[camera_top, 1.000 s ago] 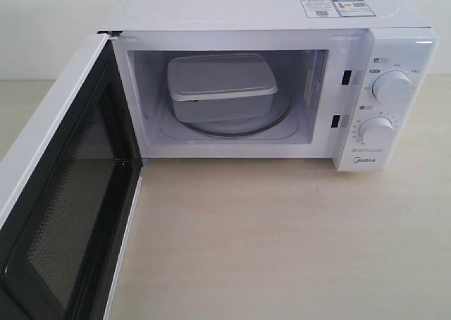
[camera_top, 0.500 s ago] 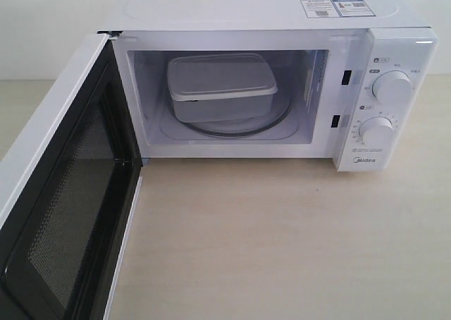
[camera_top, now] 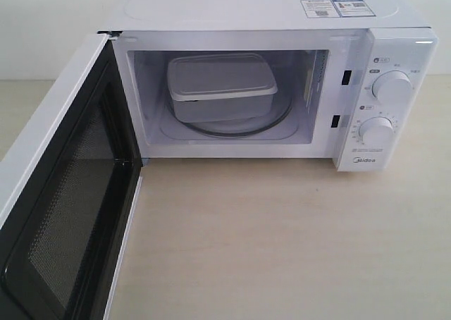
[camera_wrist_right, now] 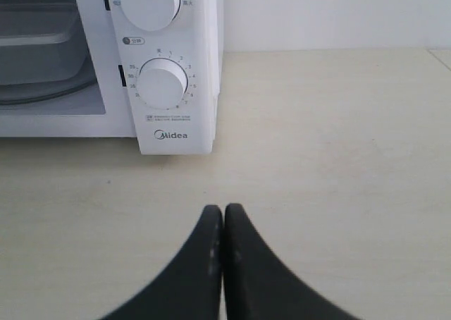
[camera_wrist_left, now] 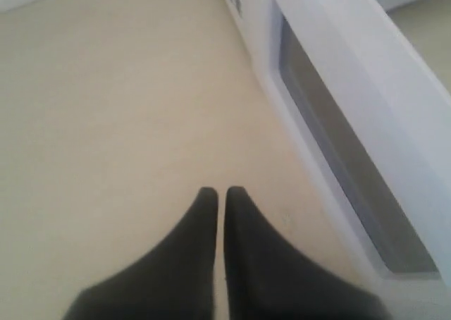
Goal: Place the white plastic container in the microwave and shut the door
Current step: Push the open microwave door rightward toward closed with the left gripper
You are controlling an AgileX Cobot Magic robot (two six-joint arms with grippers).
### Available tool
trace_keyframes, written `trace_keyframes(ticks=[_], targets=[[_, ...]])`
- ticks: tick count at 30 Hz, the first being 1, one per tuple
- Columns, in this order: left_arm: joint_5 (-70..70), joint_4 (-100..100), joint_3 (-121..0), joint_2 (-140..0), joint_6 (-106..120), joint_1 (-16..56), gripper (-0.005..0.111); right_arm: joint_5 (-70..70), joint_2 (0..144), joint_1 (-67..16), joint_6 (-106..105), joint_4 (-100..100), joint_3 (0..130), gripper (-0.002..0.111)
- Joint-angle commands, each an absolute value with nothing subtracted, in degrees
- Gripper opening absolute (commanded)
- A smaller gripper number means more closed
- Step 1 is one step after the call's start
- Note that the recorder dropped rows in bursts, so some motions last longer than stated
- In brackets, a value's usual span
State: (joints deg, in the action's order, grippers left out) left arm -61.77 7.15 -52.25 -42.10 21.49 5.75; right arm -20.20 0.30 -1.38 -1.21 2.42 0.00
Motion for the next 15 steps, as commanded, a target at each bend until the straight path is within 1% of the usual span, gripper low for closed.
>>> trace_keyframes(ticks=[1, 6, 10, 13, 15], targets=[[-63.2, 15.9, -52.6, -47.2, 32.1, 5.8, 0.004, -19.9, 0.0, -1.1, -1.3, 2.5, 0.0, 0.000], [-64.3, 17.7, -52.6, -51.2, 37.7, 5.8, 0.004, -19.9, 0.0, -1.1, -1.3, 2.7, 0.0, 0.000], [-67.3, 23.9, -52.5, -55.0, 47.9, 5.9, 0.004, -20.0, 0.0, -1.1, -1.3, 2.7, 0.0, 0.000], [-67.3, 28.1, -50.2, -57.6, 55.4, 5.9, 0.004, -20.0, 0.0, -1.1, -1.3, 2.7, 0.0, 0.000], [-67.3, 28.6, -49.4, -59.1, 55.8, 6.0, 0.004, -20.0, 0.0, -1.1, -1.3, 2.7, 0.0, 0.000]])
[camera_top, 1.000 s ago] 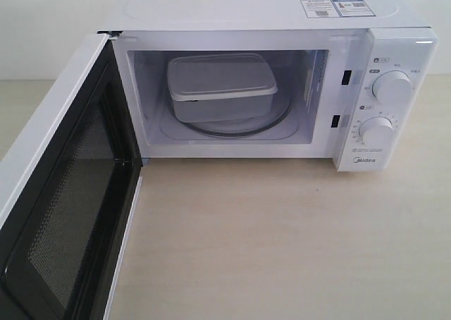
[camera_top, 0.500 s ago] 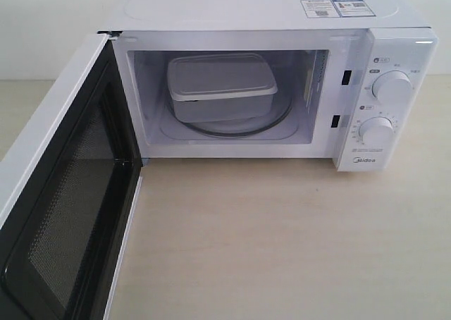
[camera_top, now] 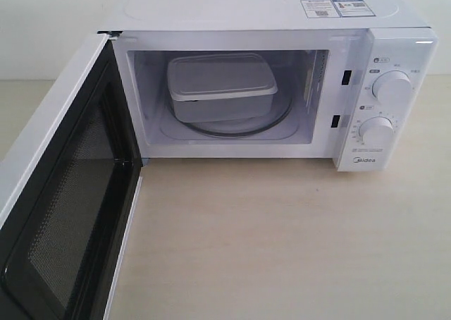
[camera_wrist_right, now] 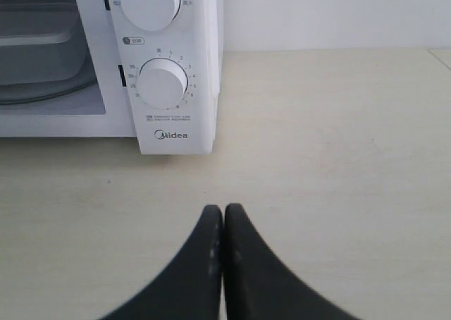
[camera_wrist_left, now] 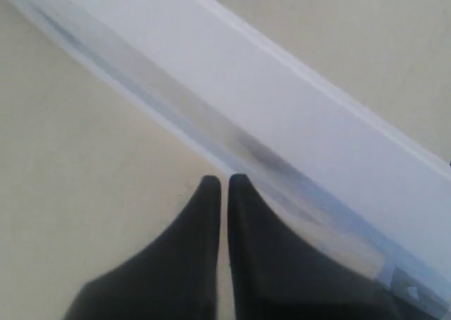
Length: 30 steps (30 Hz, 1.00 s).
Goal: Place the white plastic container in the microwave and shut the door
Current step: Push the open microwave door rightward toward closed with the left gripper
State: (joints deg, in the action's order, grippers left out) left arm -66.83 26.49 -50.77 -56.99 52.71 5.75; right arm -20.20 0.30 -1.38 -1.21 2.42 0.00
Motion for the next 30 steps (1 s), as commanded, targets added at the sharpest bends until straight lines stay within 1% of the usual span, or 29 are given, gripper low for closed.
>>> trace_keyframes(ticks=[1, 3, 7, 11, 13, 17, 24, 30], targets=[[-67.3, 29.3, -49.4, -59.3, 56.4, 6.0, 0.004, -20.0, 0.0, -1.1, -1.3, 2.7, 0.0, 0.000], [-67.3, 32.4, -49.4, -59.6, 57.7, 6.1, 0.004, -20.0, 0.0, -1.1, -1.3, 2.7, 0.0, 0.000], [-64.4, 32.5, -49.4, -62.2, 57.7, 12.4, 0.004, -20.0, 0.0, -1.1, -1.3, 2.7, 0.0, 0.000], [-55.1, 36.2, -49.4, -65.7, 57.5, 18.1, 0.004, -20.0, 0.0, -1.1, -1.3, 2.7, 0.0, 0.000], [-47.5, 38.0, -49.4, -68.0, 57.5, 22.1, 0.004, -20.0, 0.0, -1.1, -1.3, 2.7, 0.0, 0.000], [-36.0, 40.2, -49.8, -71.0, 58.3, 26.4, 0.004, -20.0, 0.0, -1.1, -1.3, 2.7, 0.0, 0.000], [-23.2, 44.3, -55.6, -75.9, 58.3, 26.7, 0.004, -20.0, 0.0, -1.1, -1.3, 2.7, 0.0, 0.000], [-23.1, 44.2, -59.1, -78.0, 58.3, 26.7, 0.004, -20.0, 0.0, -1.1, -1.3, 2.7, 0.0, 0.000]])
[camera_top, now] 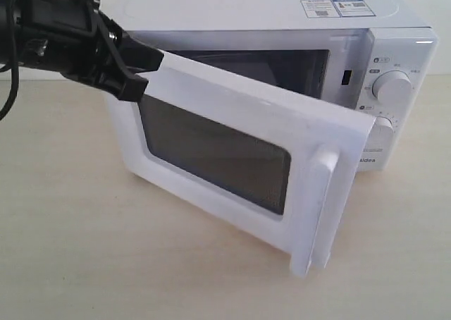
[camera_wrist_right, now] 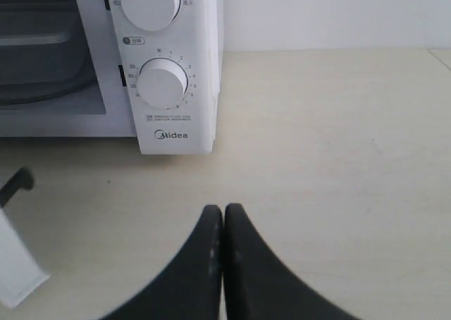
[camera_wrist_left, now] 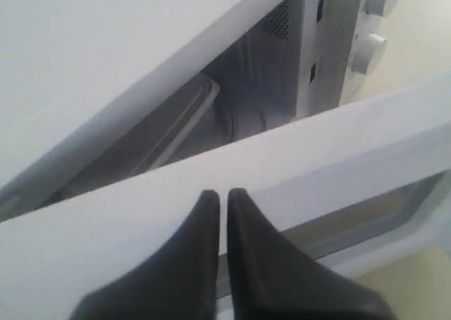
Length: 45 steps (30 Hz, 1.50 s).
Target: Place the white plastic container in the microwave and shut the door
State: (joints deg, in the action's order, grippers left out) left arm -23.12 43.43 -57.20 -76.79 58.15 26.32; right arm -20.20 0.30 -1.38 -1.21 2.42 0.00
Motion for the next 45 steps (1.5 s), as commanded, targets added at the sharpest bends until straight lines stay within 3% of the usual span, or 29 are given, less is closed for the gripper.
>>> trace_keyframes(ticks=[1, 12, 34, 45], targets=[[-23.6, 44.2, -59.3, -78.1, 58.3, 26.7, 0.004, -20.0, 0.0, -1.1, -1.3, 2.7, 0.0, 0.000], [-30.0, 44.2, -59.4, -76.5, 58.8, 26.7, 0.004, -20.0, 0.0, -1.1, -1.3, 2.7, 0.0, 0.000], [-39.0, 43.8, -56.8, -50.6, 49.7, 26.6, 0.004, -19.3, 0.0, -1.1, -7.4, -2.6, 0.0, 0.000], [-39.6, 44.3, -48.8, -31.0, 45.8, 26.6, 0.004, 11.0, 0.0, -1.1, -12.1, -2.3, 0.0, 0.000]])
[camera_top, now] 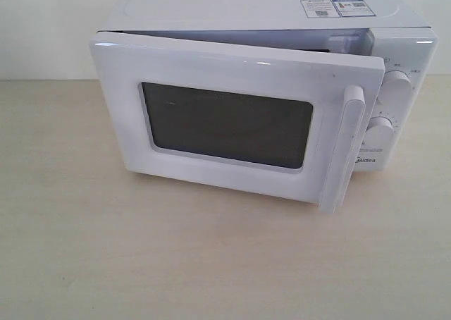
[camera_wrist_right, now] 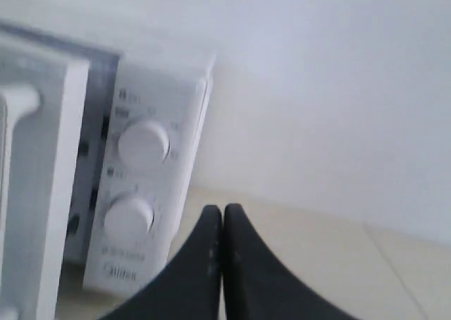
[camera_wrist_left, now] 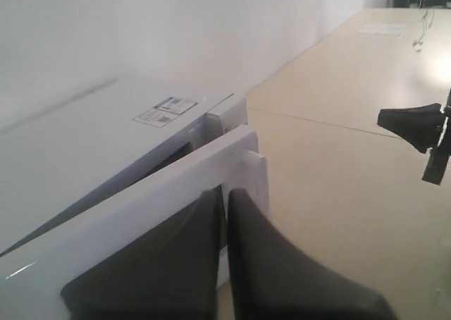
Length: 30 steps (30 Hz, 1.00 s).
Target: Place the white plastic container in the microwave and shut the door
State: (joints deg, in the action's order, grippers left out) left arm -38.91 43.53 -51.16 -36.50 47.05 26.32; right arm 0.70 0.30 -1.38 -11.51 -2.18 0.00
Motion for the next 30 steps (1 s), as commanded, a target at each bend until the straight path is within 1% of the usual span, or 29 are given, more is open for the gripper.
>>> trace_keyframes(ticks=[1, 3, 5, 6, 7, 8, 9, 12, 17, 20, 22, 25, 30], targets=[[-39.6, 44.8, -48.3, -29.5, 45.8, 26.6, 0.004, 13.2, 0.0, -1.1, -11.6, -2.2, 0.0, 0.000], [-39.6, 46.1, -47.2, -26.6, 45.8, 26.6, 0.004, 19.7, 0.0, -1.1, -8.0, -2.0, 0.0, 0.000], [-39.4, 46.1, -46.4, -24.6, 45.8, 26.6, 0.004, 30.9, 0.0, -1.1, 0.0, -1.8, 0.0, 0.000], [-39.1, 46.1, -46.3, -23.7, 45.8, 26.6, 0.004, 34.1, 0.0, -1.1, 2.6, -1.8, 0.0, 0.000], [-39.1, 46.1, -46.3, -23.2, 45.8, 26.6, 0.004, 35.5, 0.0, -1.1, 4.8, -1.8, 0.9, 0.000], [-39.0, 46.1, -46.3, -22.8, 45.8, 26.6, 0.004, 33.5, 0.0, -1.1, 5.9, -1.8, 3.5, 0.000], [-39.0, 46.1, -46.3, -22.6, 45.8, 26.6, 0.004, 30.1, 0.0, -1.1, 6.5, -2.0, 6.2, 0.000], [-39.0, 46.1, -46.3, -22.7, 45.8, 26.6, 0.004, 12.5, 0.5, -1.1, 6.6, -3.2, 17.9, 0.000], [-38.9, 46.5, -46.3, -22.7, 45.8, 26.6, 0.004, -19.7, 11.7, -1.1, 10.0, -1.8, 38.9, 0.000], [-39.0, 46.8, -46.3, -22.7, 45.8, 26.6, 0.004, -37.7, 18.5, -1.1, 10.0, 0.4, 46.5, 0.000], [-40.2, 46.7, -46.3, -22.7, 45.8, 26.6, 0.004, -47.8, 21.8, -1.3, 10.0, 2.8, 49.0, 0.000], [-41.7, 46.7, -46.3, -22.7, 45.8, 26.6, 0.004, -55.1, 24.4, -1.4, 10.0, 5.7, 49.8, 0.000], [-43.6, 46.7, -46.3, -22.7, 45.8, 26.6, 0.004, -58.0, 24.7, -1.4, 10.0, 5.7, 49.8, 0.000]])
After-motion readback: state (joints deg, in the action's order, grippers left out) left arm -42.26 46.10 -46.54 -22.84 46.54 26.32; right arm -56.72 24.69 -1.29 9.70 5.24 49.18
